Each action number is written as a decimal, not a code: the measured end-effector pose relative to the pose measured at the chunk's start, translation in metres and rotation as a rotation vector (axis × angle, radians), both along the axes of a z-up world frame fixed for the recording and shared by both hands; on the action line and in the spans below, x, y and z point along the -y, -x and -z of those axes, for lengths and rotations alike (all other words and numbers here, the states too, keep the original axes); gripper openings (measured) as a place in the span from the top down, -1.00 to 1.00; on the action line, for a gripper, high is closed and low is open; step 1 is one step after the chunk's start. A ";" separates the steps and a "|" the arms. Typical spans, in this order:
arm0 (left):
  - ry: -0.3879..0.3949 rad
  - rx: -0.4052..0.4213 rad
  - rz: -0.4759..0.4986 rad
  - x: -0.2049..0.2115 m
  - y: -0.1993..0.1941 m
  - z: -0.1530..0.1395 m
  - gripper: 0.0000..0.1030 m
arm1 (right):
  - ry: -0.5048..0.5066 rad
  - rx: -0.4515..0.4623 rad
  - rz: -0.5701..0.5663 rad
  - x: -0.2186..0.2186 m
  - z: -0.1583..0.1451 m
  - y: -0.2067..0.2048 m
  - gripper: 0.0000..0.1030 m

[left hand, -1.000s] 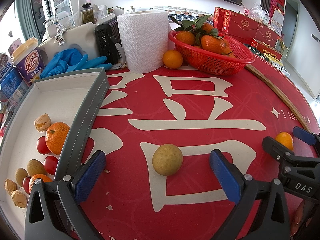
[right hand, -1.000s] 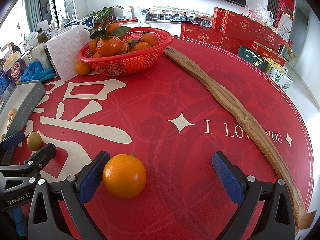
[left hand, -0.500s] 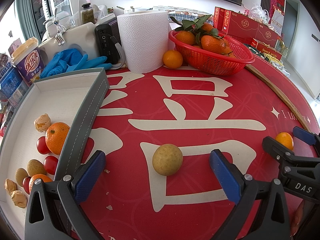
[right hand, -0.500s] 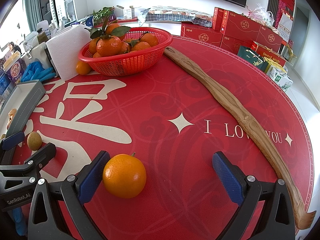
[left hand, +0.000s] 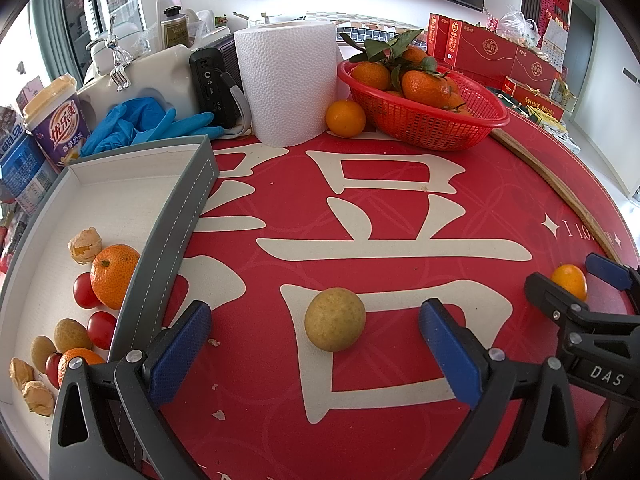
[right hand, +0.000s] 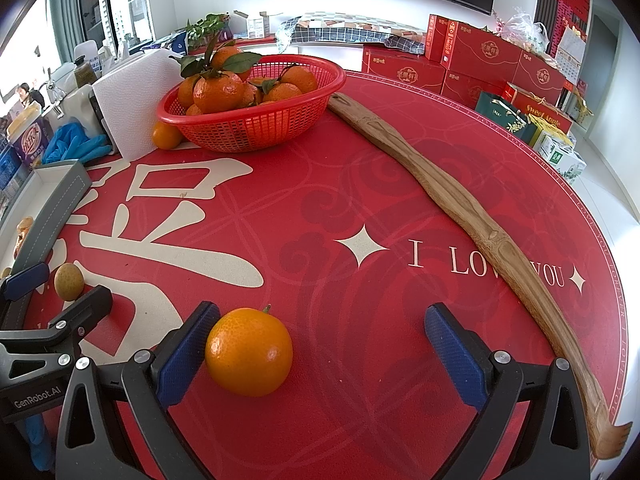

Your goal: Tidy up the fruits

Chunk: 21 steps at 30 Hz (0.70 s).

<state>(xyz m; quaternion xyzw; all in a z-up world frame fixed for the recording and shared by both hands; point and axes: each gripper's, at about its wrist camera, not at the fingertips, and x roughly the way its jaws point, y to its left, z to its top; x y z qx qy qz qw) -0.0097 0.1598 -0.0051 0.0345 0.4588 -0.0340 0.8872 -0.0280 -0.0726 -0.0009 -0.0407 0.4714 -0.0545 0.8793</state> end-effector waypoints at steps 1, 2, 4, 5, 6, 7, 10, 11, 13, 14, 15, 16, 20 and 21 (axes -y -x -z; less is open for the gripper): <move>0.000 0.000 0.000 0.000 0.000 0.000 -1.00 | 0.001 0.000 -0.001 0.000 0.000 0.000 -0.99; 0.000 0.000 0.000 0.000 0.000 0.000 -0.99 | 0.001 -0.001 -0.001 0.000 0.000 0.000 -0.98; 0.000 0.000 -0.006 0.000 0.001 0.000 -0.97 | 0.000 -0.003 -0.003 0.001 0.000 0.000 -0.98; 0.002 0.001 -0.009 0.000 0.003 -0.001 -0.92 | -0.002 -0.004 -0.008 0.001 0.000 0.000 -0.97; 0.019 -0.001 -0.002 0.001 0.005 -0.002 -0.74 | -0.001 -0.004 -0.014 0.001 -0.001 0.001 -0.90; 0.025 0.001 0.006 0.003 0.008 -0.004 -0.57 | 0.000 -0.001 -0.024 0.001 -0.001 0.002 -0.72; 0.022 0.010 0.060 0.013 0.014 -0.009 0.31 | -0.001 0.015 -0.069 -0.004 -0.008 0.012 0.12; 0.023 0.005 0.076 0.016 0.016 -0.010 0.45 | -0.005 0.015 -0.079 -0.005 -0.009 0.014 0.35; 0.048 -0.013 0.097 0.016 0.020 -0.011 0.46 | -0.035 0.006 -0.091 -0.003 -0.011 0.015 0.33; 0.061 -0.015 0.103 0.015 0.023 -0.012 0.46 | -0.082 0.003 -0.108 0.001 -0.012 0.017 0.33; 0.077 -0.018 0.111 0.013 0.025 -0.013 0.46 | -0.116 -0.003 -0.114 0.004 -0.013 0.019 0.33; 0.096 -0.019 0.121 0.011 0.030 -0.015 0.46 | -0.154 -0.011 -0.118 0.008 -0.014 0.021 0.33; 0.118 0.005 0.131 0.002 0.044 -0.027 0.46 | -0.217 -0.030 -0.120 0.015 -0.017 0.028 0.33; 0.117 0.020 0.126 -0.002 0.047 -0.031 0.46 | -0.226 -0.033 -0.122 0.015 -0.018 0.030 0.33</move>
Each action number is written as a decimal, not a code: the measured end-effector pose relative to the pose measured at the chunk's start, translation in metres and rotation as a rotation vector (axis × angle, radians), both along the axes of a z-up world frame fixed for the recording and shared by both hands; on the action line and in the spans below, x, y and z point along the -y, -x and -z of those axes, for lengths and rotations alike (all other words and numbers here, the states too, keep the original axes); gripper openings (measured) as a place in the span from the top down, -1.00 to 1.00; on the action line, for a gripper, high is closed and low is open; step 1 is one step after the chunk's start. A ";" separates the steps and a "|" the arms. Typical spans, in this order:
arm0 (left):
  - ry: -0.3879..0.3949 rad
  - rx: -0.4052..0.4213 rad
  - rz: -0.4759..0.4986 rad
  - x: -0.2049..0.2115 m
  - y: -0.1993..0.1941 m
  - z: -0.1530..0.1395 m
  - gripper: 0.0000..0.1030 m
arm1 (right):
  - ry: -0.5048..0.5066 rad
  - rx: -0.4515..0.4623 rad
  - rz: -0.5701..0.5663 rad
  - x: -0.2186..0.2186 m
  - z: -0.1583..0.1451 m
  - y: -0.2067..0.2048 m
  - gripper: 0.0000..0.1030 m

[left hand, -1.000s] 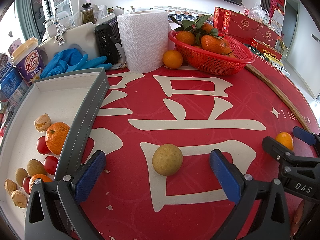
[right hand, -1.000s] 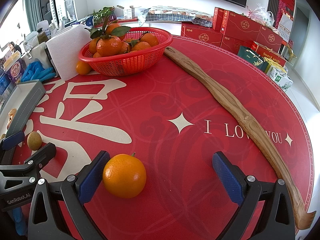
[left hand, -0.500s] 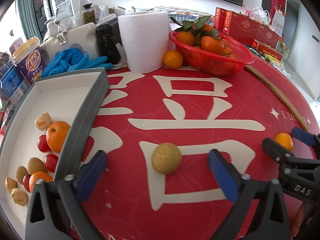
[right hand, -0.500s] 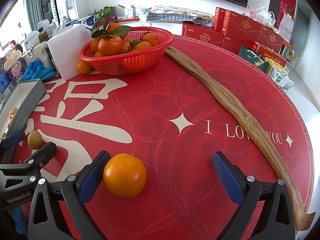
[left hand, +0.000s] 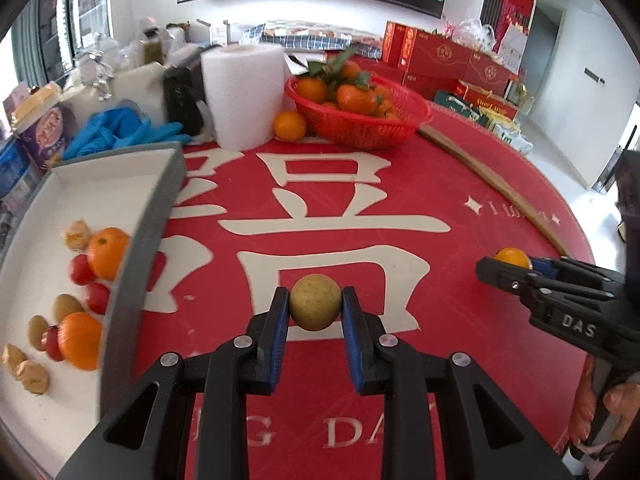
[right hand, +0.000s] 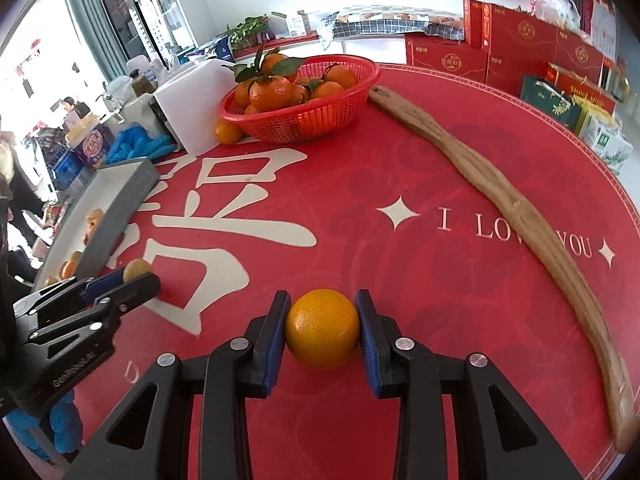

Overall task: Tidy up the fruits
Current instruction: 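Carry the brown fruit and orange over the white tray with both tools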

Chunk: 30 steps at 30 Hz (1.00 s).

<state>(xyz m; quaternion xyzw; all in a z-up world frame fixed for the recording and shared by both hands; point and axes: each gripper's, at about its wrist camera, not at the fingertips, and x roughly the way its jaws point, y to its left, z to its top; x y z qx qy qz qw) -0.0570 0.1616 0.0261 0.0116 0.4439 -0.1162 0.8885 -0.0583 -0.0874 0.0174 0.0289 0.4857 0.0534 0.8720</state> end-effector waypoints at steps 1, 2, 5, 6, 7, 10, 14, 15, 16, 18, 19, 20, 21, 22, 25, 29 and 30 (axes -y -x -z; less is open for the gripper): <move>0.005 0.012 -0.006 -0.004 0.004 -0.005 0.46 | -0.008 -0.002 -0.004 -0.001 -0.002 0.001 0.33; 0.007 0.028 -0.012 -0.010 0.007 -0.012 0.46 | -0.015 -0.002 -0.007 -0.004 -0.003 0.002 0.33; 0.006 0.062 -0.047 -0.026 0.012 -0.027 0.46 | -0.043 0.003 -0.028 -0.013 -0.010 0.000 0.33; 0.008 0.072 -0.062 -0.033 0.013 -0.033 0.46 | -0.052 0.005 -0.037 -0.017 -0.014 -0.001 0.33; 0.009 0.087 -0.081 -0.042 0.015 -0.038 0.45 | -0.057 0.007 -0.043 -0.021 -0.015 -0.002 0.33; -0.012 0.114 -0.145 -0.068 0.016 -0.049 0.45 | -0.077 0.009 -0.086 -0.043 -0.024 -0.008 0.33; -0.054 0.129 -0.241 -0.107 0.016 -0.052 0.45 | -0.096 0.000 -0.166 -0.084 -0.029 -0.018 0.33; -0.057 0.127 -0.265 -0.117 0.016 -0.052 0.45 | -0.098 -0.003 -0.185 -0.094 -0.030 -0.020 0.33; -0.057 0.123 -0.294 -0.130 0.016 -0.051 0.45 | -0.100 -0.006 -0.205 -0.105 -0.031 -0.023 0.33; -0.057 0.117 -0.332 -0.147 0.016 -0.049 0.45 | -0.107 -0.014 -0.256 -0.132 -0.031 -0.028 0.33; -0.058 0.115 -0.354 -0.157 0.017 -0.046 0.45 | -0.108 -0.017 -0.285 -0.149 -0.031 -0.031 0.33; -0.059 0.112 -0.370 -0.163 0.017 -0.045 0.45 | -0.107 -0.019 -0.302 -0.157 -0.030 -0.032 0.33; -0.060 0.108 -0.387 -0.171 0.017 -0.042 0.45 | -0.105 -0.024 -0.330 -0.173 -0.029 -0.035 0.33; -0.059 0.105 -0.399 -0.177 0.017 -0.040 0.45 | -0.103 -0.028 -0.354 -0.188 -0.028 -0.038 0.33; -0.057 0.096 -0.429 -0.191 0.016 -0.032 0.45 | -0.109 -0.049 -0.408 -0.222 -0.023 -0.045 0.33; -0.041 0.076 -0.470 -0.209 0.013 -0.016 0.45 | -0.097 -0.071 -0.449 -0.253 -0.014 -0.053 0.33; -0.031 0.072 -0.481 -0.213 0.012 -0.012 0.45 | -0.088 -0.080 -0.455 -0.261 -0.010 -0.056 0.33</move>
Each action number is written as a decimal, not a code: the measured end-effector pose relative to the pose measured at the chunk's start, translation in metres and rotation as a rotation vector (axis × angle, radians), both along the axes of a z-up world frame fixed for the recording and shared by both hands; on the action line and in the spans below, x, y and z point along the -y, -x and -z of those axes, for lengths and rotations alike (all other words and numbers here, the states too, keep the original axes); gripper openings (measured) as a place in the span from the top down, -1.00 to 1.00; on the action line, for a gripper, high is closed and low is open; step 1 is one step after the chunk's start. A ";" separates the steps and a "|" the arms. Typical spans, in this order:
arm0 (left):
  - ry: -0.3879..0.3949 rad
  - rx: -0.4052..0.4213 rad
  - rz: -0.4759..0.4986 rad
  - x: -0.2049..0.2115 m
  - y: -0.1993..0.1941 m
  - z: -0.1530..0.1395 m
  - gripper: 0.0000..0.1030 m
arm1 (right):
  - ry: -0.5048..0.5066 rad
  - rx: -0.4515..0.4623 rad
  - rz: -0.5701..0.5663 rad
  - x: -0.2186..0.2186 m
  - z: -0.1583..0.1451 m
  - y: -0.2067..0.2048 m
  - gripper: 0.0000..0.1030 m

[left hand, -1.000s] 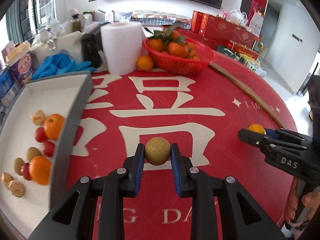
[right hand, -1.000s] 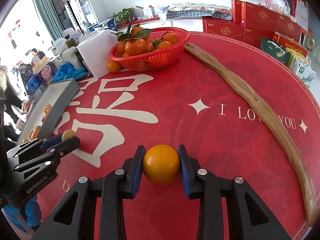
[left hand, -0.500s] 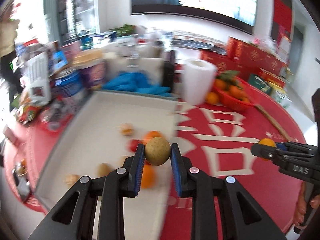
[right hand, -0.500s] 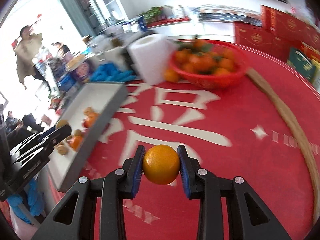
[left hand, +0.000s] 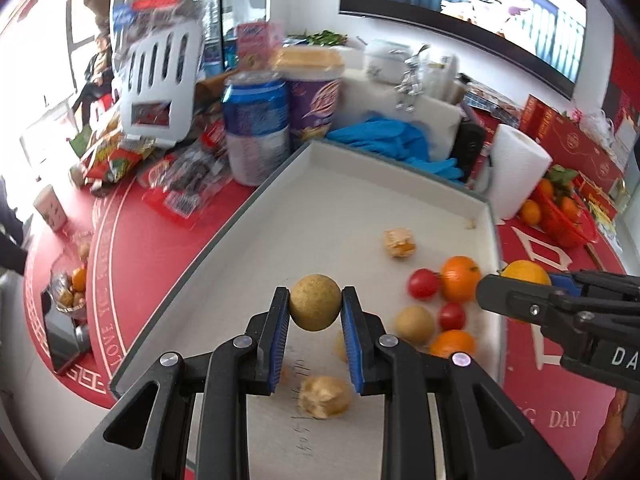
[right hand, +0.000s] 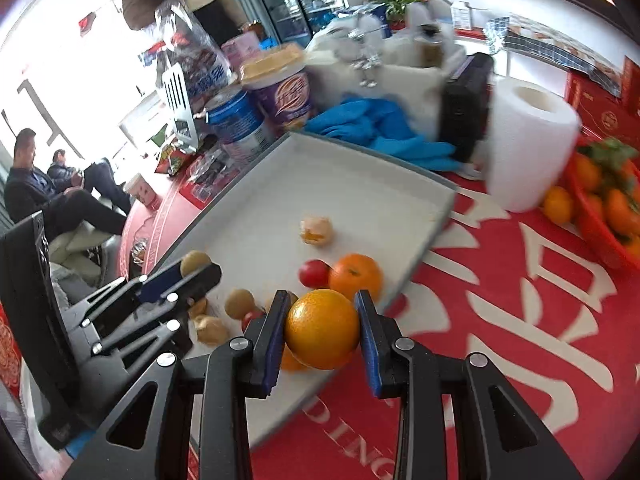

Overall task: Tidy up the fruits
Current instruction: 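Carry the brown fruit and orange over the white tray with both tools, then open both tools to drop the brown fruit and orange into the tray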

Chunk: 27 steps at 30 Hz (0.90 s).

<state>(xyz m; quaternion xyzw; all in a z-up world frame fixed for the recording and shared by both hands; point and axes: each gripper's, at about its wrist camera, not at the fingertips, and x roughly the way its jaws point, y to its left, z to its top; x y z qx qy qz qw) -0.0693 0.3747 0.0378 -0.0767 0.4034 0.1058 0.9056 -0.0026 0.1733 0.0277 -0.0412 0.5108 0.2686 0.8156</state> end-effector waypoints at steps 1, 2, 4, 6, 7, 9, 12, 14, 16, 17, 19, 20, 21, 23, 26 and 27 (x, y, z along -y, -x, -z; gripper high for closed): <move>0.007 0.000 -0.007 -0.003 0.000 0.003 0.45 | 0.005 -0.009 -0.006 -0.006 0.003 -0.002 0.33; 0.014 0.003 -0.013 -0.005 0.000 0.005 0.45 | 0.011 -0.015 -0.010 -0.011 0.006 -0.005 0.33; 0.034 0.010 -0.025 -0.010 -0.001 0.010 0.45 | 0.027 -0.026 -0.016 -0.019 0.012 -0.009 0.33; 0.046 0.003 -0.021 -0.012 -0.004 0.015 0.43 | 0.043 -0.027 -0.018 -0.023 0.014 -0.011 0.33; 0.054 -0.006 -0.020 -0.013 -0.006 0.017 0.42 | 0.051 -0.028 -0.019 -0.024 0.015 -0.012 0.33; 0.055 0.002 -0.018 -0.013 -0.005 0.014 0.20 | 0.062 -0.031 -0.019 -0.028 0.017 -0.015 0.33; 0.003 0.028 -0.043 -0.011 0.000 0.007 -0.53 | 0.073 -0.032 -0.023 -0.033 0.018 -0.017 0.33; -0.013 0.050 -0.050 -0.011 0.005 0.000 -0.61 | 0.071 -0.038 -0.031 -0.035 0.017 -0.017 0.33; -0.007 0.034 -0.040 -0.011 0.007 -0.005 -0.67 | 0.070 -0.034 -0.032 -0.036 0.013 -0.017 0.28; -0.006 0.032 -0.037 -0.011 0.008 -0.007 -0.69 | 0.066 -0.031 -0.031 -0.037 0.010 -0.017 0.11; -0.018 0.040 -0.040 -0.010 0.011 -0.013 -0.79 | 0.046 -0.011 -0.018 -0.034 0.000 -0.016 -0.95; -0.022 0.037 -0.042 -0.010 0.012 -0.015 -0.79 | 0.035 0.011 -0.008 -0.032 -0.005 -0.014 -1.00; -0.021 0.032 -0.038 -0.009 0.013 -0.017 -0.81 | 0.027 0.026 -0.003 -0.030 -0.011 -0.013 -1.00; 0.005 0.027 -0.018 -0.008 0.014 -0.021 -0.82 | 0.026 0.042 0.000 -0.026 -0.020 -0.010 -0.99; -0.007 0.026 -0.020 -0.003 0.017 -0.027 -0.82 | 0.061 0.066 0.023 -0.018 -0.030 -0.006 -0.99; -0.026 0.017 -0.019 0.001 0.018 -0.028 -0.83 | 0.074 0.067 0.023 -0.017 -0.031 -0.005 -0.99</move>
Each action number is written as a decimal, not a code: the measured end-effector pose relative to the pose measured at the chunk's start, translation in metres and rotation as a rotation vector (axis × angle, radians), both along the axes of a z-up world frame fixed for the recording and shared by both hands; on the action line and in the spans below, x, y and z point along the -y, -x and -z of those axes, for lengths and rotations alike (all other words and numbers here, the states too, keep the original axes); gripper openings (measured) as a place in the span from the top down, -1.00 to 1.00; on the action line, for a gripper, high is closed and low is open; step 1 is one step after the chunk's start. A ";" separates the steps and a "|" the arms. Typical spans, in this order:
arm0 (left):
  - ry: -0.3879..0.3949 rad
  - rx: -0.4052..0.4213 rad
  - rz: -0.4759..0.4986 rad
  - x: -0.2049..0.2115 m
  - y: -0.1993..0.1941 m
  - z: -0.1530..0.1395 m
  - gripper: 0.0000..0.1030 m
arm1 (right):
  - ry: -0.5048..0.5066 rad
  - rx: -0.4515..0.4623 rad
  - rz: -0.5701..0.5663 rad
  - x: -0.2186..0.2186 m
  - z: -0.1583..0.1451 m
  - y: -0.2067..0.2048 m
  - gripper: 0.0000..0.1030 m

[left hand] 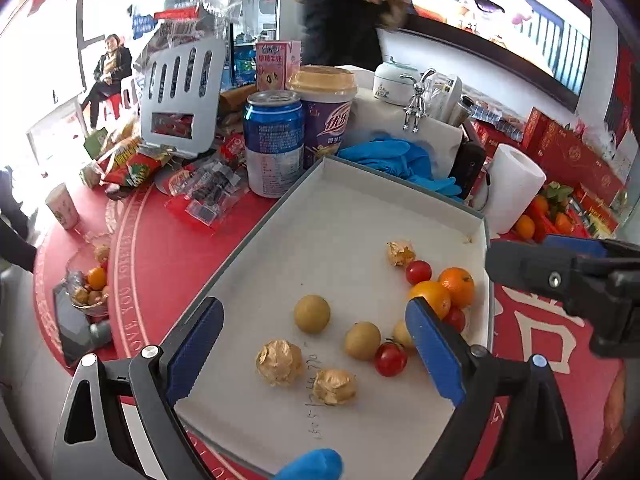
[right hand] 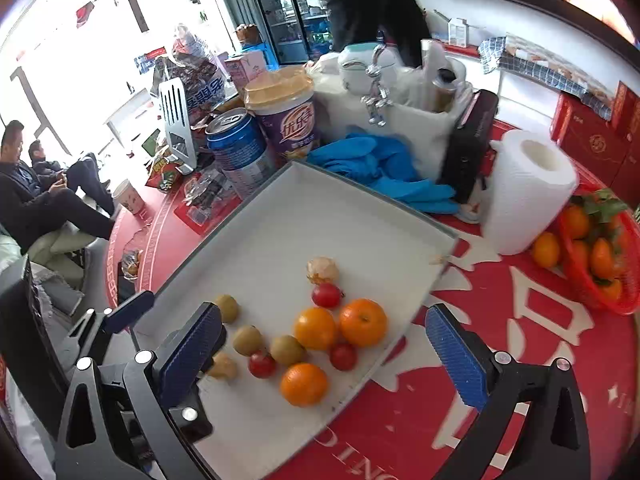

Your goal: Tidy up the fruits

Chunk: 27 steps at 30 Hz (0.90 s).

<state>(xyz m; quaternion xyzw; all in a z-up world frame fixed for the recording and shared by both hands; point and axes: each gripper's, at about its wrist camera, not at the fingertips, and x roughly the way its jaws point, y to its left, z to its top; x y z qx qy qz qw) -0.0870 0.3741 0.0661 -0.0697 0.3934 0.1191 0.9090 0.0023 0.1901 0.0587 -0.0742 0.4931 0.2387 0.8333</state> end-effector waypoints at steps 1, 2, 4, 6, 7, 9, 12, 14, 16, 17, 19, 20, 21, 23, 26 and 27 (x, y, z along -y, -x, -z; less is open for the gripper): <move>-0.009 -0.010 0.003 0.003 0.000 -0.001 -0.83 | 0.017 -0.002 0.002 0.002 -0.001 0.001 -0.99; -0.011 -0.018 0.007 0.004 0.000 -0.001 -0.83 | 0.030 -0.003 0.005 0.004 -0.001 0.003 -0.99; -0.008 -0.038 0.016 0.008 -0.001 -0.002 -0.83 | 0.034 -0.005 0.005 0.008 -0.003 0.006 -0.99; -0.016 -0.047 0.011 0.012 -0.001 -0.002 -0.83 | 0.039 -0.009 0.007 0.010 -0.002 0.008 -0.99; -0.029 -0.052 0.006 0.014 -0.001 -0.002 -0.83 | 0.043 -0.010 0.008 0.011 -0.002 0.009 -0.99; -0.063 -0.069 -0.005 0.018 -0.001 -0.002 -0.83 | 0.054 -0.010 0.005 0.012 -0.001 0.011 -0.99; -0.080 -0.075 -0.007 0.023 0.001 -0.003 -0.83 | 0.063 -0.009 0.001 0.015 -0.002 0.014 -0.99; -0.085 -0.080 -0.006 0.025 0.002 -0.003 -0.83 | 0.066 -0.009 -0.003 0.016 -0.002 0.016 -1.00; -0.093 -0.080 -0.007 0.026 0.003 -0.003 -0.83 | 0.076 -0.007 -0.005 0.015 -0.001 0.018 -0.99; -0.096 -0.080 -0.005 0.027 0.003 -0.003 -0.83 | 0.084 -0.006 -0.008 0.015 -0.001 0.019 -0.99; -0.104 -0.079 -0.001 0.029 0.003 -0.004 -0.83 | 0.092 -0.004 -0.018 0.013 0.000 0.020 -0.99; -0.107 -0.079 0.000 0.030 0.003 -0.004 -0.83 | 0.095 -0.001 -0.021 0.013 0.000 0.021 -0.99; -0.109 -0.079 0.001 0.030 0.003 -0.004 -0.83 | 0.101 0.005 -0.023 0.012 0.000 0.022 -0.99; -0.111 -0.082 0.002 0.032 0.003 -0.004 -0.83 | 0.109 0.009 -0.028 0.011 0.001 0.023 -0.99; -0.111 -0.085 0.004 0.033 0.003 -0.003 -0.83 | 0.110 0.003 -0.034 0.011 0.003 0.023 -0.99; -0.112 -0.087 0.005 0.033 0.003 -0.002 -0.83 | 0.112 0.003 -0.033 0.011 0.003 0.023 -0.99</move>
